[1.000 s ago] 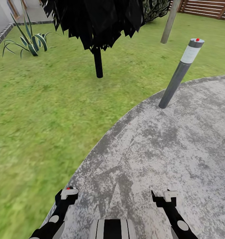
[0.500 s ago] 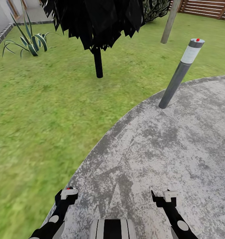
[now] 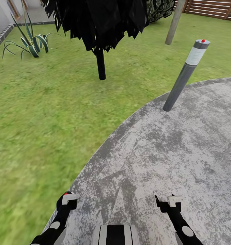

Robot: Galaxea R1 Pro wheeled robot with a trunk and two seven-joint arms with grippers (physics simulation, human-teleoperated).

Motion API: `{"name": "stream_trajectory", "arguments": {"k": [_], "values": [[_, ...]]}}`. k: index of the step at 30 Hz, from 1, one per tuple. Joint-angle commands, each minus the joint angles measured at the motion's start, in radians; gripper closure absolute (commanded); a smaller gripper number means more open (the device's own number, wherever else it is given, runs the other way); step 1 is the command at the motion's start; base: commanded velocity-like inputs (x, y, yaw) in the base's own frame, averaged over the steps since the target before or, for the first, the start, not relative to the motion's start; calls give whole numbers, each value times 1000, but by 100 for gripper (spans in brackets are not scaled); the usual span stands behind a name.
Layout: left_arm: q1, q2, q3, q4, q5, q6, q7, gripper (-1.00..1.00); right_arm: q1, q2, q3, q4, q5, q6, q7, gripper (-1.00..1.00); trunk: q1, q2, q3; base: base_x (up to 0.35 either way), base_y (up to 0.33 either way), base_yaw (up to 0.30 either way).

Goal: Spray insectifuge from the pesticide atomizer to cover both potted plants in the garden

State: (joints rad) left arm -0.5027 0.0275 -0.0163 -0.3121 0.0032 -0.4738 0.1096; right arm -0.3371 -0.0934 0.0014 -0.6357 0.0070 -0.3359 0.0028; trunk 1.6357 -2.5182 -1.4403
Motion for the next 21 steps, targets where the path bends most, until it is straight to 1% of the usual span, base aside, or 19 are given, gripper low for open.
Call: {"name": "stream_trajectory", "arguments": {"k": [1,13,14,21], "values": [[0,0,-2,1,0,-3,4,100,0,0,0,1,1,-3,0,-100,0,0,-1,0,0,0],[0,0,-3,1,0,-3,4,100,0,0,0,1,1,-2,0,-100,0,0,-1,0,0,0],[0,-1,-5,-4,-6,-3,4,100,0,0,0,-3,1,-3,0,-100,-1,0,3,0,0,0],[0,-1,-5,-1,-9,-2,4,100,0,0,0,-3,1,-3,0,-100,-4,2,30,0,0,0]]}}
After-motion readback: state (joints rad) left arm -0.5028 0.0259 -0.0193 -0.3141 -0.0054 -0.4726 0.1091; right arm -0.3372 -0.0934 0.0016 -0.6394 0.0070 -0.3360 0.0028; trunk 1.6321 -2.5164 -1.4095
